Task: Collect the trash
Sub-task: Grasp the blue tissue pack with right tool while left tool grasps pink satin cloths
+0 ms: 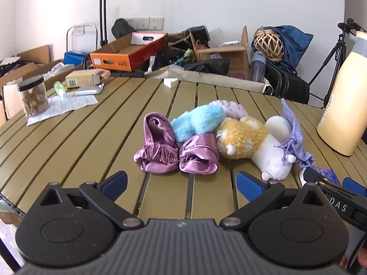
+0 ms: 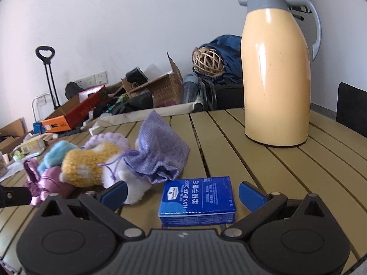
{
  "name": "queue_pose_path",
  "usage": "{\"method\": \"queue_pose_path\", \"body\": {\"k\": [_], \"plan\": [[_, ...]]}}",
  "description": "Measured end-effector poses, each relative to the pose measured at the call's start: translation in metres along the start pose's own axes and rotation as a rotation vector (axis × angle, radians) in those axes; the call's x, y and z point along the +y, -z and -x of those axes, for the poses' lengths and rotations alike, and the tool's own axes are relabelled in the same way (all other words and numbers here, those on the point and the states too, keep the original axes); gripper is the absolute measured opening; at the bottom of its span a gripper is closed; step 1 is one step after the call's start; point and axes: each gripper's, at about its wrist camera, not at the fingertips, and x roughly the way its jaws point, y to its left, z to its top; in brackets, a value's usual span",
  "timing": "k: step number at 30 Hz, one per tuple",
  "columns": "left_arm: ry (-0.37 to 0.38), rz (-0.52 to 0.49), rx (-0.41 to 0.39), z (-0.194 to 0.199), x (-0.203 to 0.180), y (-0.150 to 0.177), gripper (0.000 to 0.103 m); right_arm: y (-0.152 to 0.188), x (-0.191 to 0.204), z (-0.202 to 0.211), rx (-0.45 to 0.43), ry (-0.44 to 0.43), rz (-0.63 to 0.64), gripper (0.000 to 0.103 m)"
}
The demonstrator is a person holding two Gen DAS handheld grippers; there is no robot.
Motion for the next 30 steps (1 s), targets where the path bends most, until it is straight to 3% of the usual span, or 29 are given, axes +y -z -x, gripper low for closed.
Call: {"method": "queue_pose_path", "body": {"k": [5,13,24,30], "plan": [[-0.006,0.011,0.022,-0.007,0.004,0.001,0.103,0.0,0.0,-0.018,0.033,0.067,-0.005,0.101],[-0.021,0.001,0.035,-0.012,0.01,0.002,0.103,0.004,0.01,-0.027,0.056,0.129,0.054,0.072],[-0.037,0.006,-0.002,-0.017,0.027,-0.008,0.103,0.003,0.002,-0.014,0.031,0.097,0.026,0.072],[0.006,-0.013,-0.05,-0.02,0.028,-0.019,0.103,0.0,-0.006,0.0,-0.012,0.098,0.009,0.072]]}}
